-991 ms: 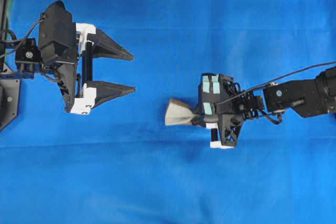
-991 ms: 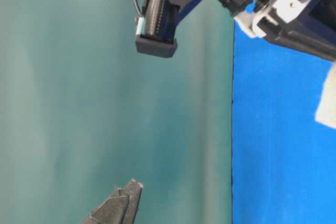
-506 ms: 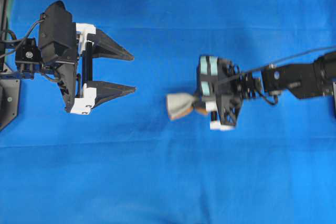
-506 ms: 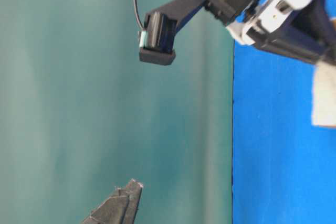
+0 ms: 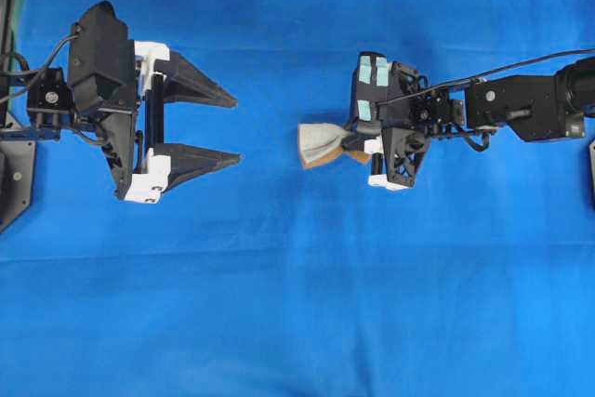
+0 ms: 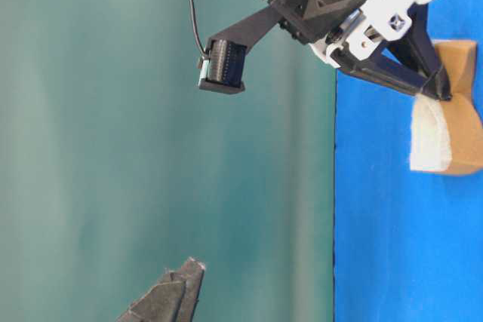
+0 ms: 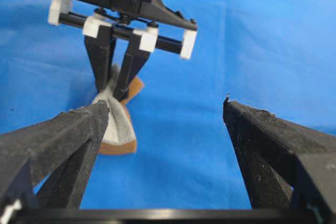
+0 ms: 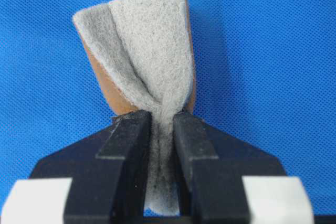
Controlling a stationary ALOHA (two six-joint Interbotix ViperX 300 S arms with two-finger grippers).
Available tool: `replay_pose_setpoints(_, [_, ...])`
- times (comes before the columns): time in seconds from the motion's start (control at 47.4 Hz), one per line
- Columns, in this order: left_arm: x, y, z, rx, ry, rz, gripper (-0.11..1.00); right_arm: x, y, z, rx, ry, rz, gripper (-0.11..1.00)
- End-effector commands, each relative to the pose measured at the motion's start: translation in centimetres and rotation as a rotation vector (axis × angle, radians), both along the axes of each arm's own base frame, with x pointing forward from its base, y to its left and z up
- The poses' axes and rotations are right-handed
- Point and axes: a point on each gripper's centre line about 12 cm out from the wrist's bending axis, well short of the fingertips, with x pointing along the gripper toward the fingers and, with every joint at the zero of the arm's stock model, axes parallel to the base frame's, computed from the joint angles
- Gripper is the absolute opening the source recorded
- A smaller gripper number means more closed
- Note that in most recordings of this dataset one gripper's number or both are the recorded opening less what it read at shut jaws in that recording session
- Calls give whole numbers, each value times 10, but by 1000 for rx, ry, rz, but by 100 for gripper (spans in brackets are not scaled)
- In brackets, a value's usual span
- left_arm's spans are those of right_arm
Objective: Hand over the sponge with the left arm and wipe it with the right arm.
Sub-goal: 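Move the held sponge back and forth with the right gripper, then lower the sponge to the table and open the right gripper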
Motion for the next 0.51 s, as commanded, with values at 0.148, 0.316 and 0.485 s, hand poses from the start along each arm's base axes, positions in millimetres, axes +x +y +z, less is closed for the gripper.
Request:
replay_pose_setpoints(0.148, [1, 0, 7, 1, -25, 0, 87, 4, -11, 11, -6, -32, -26, 19])
replay_pose_setpoints(0.316, [1, 0, 7, 4, -24, -1, 87, 7, -10, 14, -5, -43, -26, 19])
replay_pose_setpoints(0.485, [1, 0, 6, 2, -23, 0, 87, 12, -4, 19, 3, -58, -21, 33])
